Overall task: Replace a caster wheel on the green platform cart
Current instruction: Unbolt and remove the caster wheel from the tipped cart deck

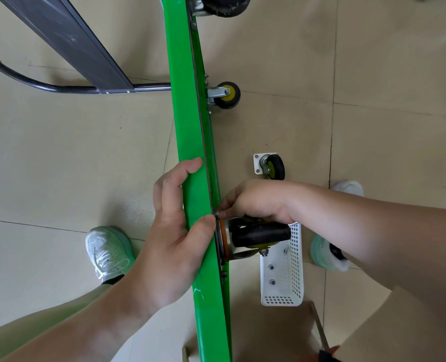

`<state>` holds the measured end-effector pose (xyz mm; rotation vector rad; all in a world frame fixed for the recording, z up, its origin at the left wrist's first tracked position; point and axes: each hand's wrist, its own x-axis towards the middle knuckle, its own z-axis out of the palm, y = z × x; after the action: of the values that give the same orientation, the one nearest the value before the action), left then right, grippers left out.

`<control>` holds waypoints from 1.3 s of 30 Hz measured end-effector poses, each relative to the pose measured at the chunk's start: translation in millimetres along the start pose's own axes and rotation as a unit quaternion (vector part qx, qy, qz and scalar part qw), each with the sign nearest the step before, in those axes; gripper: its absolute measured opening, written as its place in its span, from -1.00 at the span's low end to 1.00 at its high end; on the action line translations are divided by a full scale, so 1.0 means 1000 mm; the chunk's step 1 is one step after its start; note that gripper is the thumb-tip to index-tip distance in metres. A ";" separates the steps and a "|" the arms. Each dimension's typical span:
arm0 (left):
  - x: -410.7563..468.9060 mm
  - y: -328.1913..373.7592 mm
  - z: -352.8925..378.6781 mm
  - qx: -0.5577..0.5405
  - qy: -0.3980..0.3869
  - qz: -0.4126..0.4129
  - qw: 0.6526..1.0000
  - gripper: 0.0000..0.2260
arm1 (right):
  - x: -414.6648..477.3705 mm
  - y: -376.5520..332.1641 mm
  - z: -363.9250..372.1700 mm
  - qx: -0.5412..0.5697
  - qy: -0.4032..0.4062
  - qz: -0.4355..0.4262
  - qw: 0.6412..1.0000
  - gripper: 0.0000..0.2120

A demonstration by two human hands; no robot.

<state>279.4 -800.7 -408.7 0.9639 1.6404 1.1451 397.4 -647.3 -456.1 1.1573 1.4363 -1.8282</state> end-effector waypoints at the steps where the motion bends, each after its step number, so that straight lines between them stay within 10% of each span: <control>1: 0.000 0.000 0.000 -0.003 0.000 0.000 1.000 -0.44 | 0.001 0.000 -0.001 0.006 -0.009 0.007 1.000 -0.90; 21: 0.000 -0.001 0.000 -0.004 0.000 -0.009 1.000 -0.43 | 0.009 0.009 -0.012 0.124 -0.023 -0.014 0.992 -0.85; 39: -0.073 0.019 0.031 0.118 0.067 0.002 0.991 -0.31 | -0.011 0.146 0.006 0.101 0.315 0.070 0.941 -0.93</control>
<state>332.8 -854.4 -379.8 1.0578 1.9149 1.0540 520.9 -695.6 -517.5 2.0280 1.4499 -1.6018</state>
